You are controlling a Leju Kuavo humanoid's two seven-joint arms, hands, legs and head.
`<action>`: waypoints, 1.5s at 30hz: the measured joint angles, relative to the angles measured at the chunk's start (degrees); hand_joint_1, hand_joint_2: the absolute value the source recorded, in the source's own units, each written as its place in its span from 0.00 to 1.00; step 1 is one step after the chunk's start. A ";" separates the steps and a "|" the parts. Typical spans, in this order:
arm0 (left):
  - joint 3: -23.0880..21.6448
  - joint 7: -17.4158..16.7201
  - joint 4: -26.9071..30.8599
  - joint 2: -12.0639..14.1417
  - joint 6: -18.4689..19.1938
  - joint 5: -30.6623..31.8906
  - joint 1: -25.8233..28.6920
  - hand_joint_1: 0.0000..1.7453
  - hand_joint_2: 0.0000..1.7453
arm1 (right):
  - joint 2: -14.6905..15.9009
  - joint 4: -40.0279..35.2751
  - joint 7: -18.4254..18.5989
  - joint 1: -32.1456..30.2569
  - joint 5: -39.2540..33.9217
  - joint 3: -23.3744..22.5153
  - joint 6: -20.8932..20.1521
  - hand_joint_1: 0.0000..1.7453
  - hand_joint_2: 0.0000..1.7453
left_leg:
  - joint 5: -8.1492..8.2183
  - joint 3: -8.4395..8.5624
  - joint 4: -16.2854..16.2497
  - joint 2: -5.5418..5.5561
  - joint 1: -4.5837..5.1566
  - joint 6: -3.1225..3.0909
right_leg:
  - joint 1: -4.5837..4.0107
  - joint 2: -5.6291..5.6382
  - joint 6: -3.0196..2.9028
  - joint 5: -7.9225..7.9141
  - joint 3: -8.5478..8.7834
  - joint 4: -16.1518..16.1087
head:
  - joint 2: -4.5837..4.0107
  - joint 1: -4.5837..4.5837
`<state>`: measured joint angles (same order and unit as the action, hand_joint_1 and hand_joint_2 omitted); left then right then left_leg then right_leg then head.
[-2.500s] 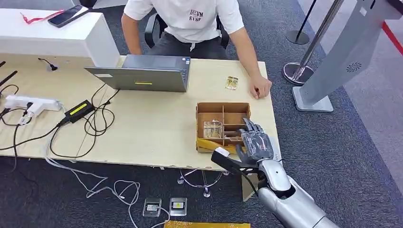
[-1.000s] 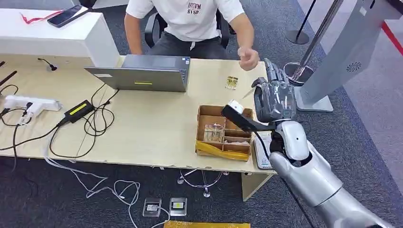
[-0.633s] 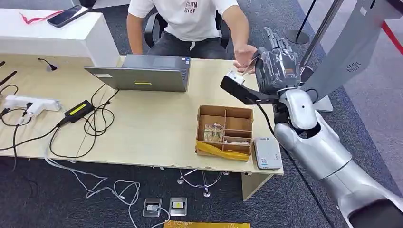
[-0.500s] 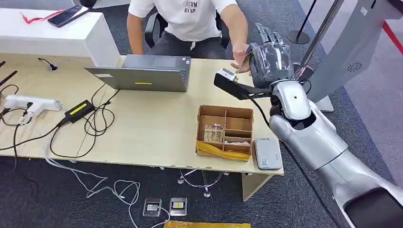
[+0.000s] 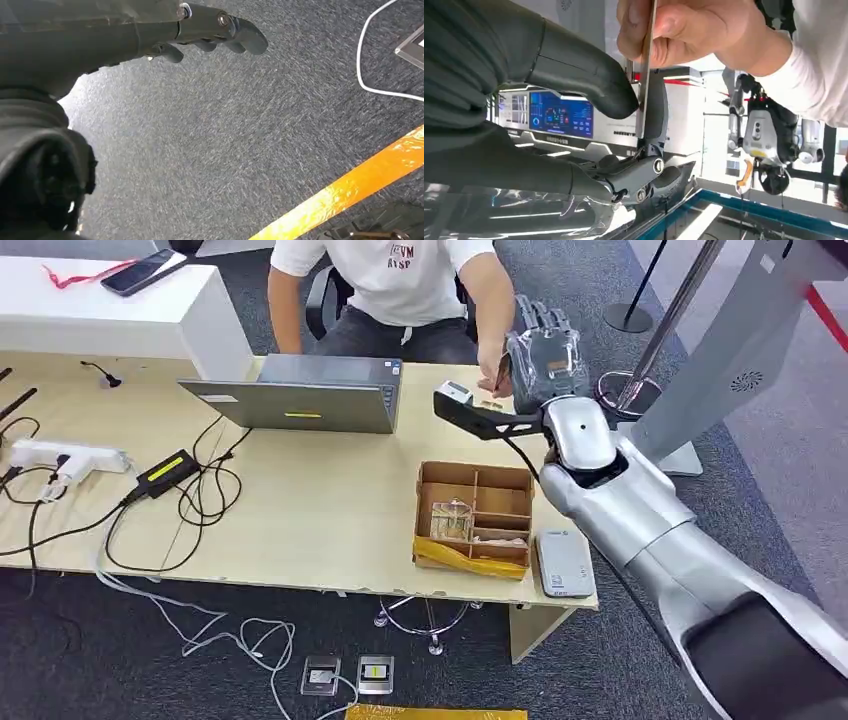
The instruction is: Pass the card to the sensor for recognition and then transmit it.
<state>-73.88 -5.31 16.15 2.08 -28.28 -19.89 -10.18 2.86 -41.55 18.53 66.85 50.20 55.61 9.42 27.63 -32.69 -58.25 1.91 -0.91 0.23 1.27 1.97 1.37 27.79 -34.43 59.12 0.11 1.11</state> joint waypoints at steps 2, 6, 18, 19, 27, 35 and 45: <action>0.00 0.00 0.00 0.04 0.02 0.06 0.02 0.00 0.00 | -0.50 1.85 -0.02 0.00 -0.24 0.50 0.28 0.00 1.00 | 0.00 0.02 0.00 -0.01 0.00 0.00 | 0.00 0.00 0.00 0.00 0.00 0.00 | 0.00 0.00; 0.00 -0.02 0.00 0.09 0.02 0.42 0.11 0.00 0.00 | -0.63 4.54 0.33 -0.04 -1.18 1.25 3.44 0.00 1.00 | 0.00 0.03 -0.01 0.00 0.00 0.00 | 0.00 0.01 0.00 0.00 -0.01 -0.01 | 0.00 -0.02; 0.42 0.04 0.00 0.07 -2.51 -0.22 1.59 0.00 0.00 | 7.85 -3.09 6.45 -4.94 12.16 -0.40 23.34 0.00 1.00 | 0.03 0.10 -0.03 -0.07 0.02 0.00 | 0.00 0.07 0.00 0.00 -0.03 -0.07 | 0.00 0.00; 0.46 0.11 0.00 0.07 -2.71 -0.48 1.86 0.00 0.00 | 9.28 -5.15 6.86 -5.90 13.52 -1.18 23.30 0.00 1.00 | 0.04 0.09 -0.03 -0.07 0.02 0.01 | 0.01 0.07 0.00 0.00 -0.04 -0.08 | 0.00 0.00; 1.64 1.11 0.00 -0.02 -4.53 -3.02 3.51 0.00 0.00 | 21.67 -20.42 12.42 -17.18 21.49 -12.29 27.12 0.00 1.00 | 0.10 0.32 -0.06 0.04 0.01 -0.03 | -0.03 -0.05 0.00 0.04 0.26 -0.18 | 0.00 -0.02; 2.71 2.01 0.00 -0.09 -5.16 -6.06 4.32 0.00 0.00 | 30.19 -34.41 10.25 -31.98 24.37 -29.15 27.17 0.00 1.00 | 0.29 0.54 -0.06 0.06 0.01 -0.05 | -0.04 -0.08 0.09 0.16 0.42 -0.24 | 0.00 -0.02; 4.24 2.23 -0.02 -0.63 -6.21 -9.90 4.91 0.00 0.00 | 26.49 -38.08 -19.15 -48.83 21.31 -64.01 27.17 0.00 1.00 | 0.32 0.33 -0.04 0.37 0.05 -0.08 | 0.02 -0.46 0.08 0.29 0.33 -0.24 | 0.00 -0.09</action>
<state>-69.63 -3.08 16.13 1.44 -34.49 -29.79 -5.27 29.35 -79.62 -0.61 18.03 71.52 -8.40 36.59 27.95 -32.37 -58.29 2.28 -0.86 0.15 1.28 1.52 1.45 28.08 -34.10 58.88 0.11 1.03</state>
